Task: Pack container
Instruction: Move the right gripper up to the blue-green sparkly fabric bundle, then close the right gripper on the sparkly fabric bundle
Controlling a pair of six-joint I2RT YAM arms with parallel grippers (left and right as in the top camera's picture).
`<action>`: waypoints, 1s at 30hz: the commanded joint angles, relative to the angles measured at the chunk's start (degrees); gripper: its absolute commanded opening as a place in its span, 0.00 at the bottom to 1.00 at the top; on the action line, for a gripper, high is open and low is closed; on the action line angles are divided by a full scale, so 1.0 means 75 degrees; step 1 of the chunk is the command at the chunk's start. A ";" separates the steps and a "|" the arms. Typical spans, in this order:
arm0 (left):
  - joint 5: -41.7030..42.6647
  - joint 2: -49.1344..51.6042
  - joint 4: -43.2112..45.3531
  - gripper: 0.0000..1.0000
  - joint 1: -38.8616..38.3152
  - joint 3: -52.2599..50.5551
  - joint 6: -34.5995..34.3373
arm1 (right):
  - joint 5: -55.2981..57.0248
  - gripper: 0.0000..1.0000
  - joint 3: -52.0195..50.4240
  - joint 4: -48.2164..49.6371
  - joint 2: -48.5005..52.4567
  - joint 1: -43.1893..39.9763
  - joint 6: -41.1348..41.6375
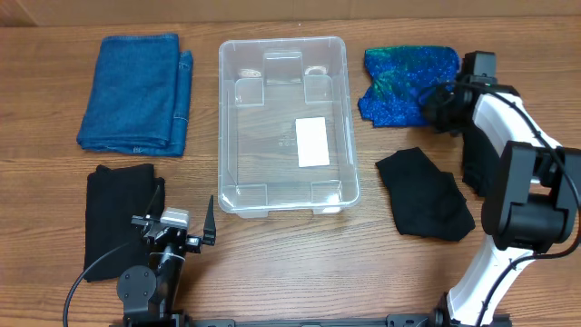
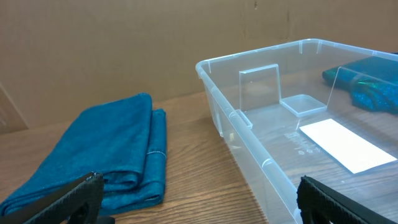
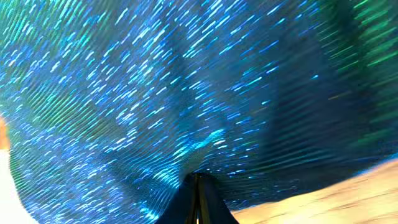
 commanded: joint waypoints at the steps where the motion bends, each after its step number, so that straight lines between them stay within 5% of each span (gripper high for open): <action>1: -0.0070 -0.0073 0.0003 1.00 0.0041 -0.0026 -0.0085 | -0.0271 0.04 0.0198 0.0335 0.0000 0.0545 0.0746; 9: -0.0070 -0.0073 0.0003 1.00 0.0041 -0.0026 -0.0085 | 0.0274 0.04 0.0213 0.2002 -0.1781 0.0664 0.0166; 17: -0.0070 -0.0073 0.0003 1.00 0.0041 -0.0026 -0.0085 | 0.2025 0.04 0.0210 0.1973 -0.0886 0.0618 -0.2008; 25: -0.0070 -0.0073 0.0003 1.00 0.0041 -0.0026 -0.0082 | 0.2678 0.04 0.0210 0.1565 0.0286 0.0618 -0.2136; 30: -0.0070 -0.0073 0.0003 1.00 0.0041 -0.0026 -0.0085 | 0.1865 0.04 0.0207 0.0933 0.0414 0.0641 -0.0784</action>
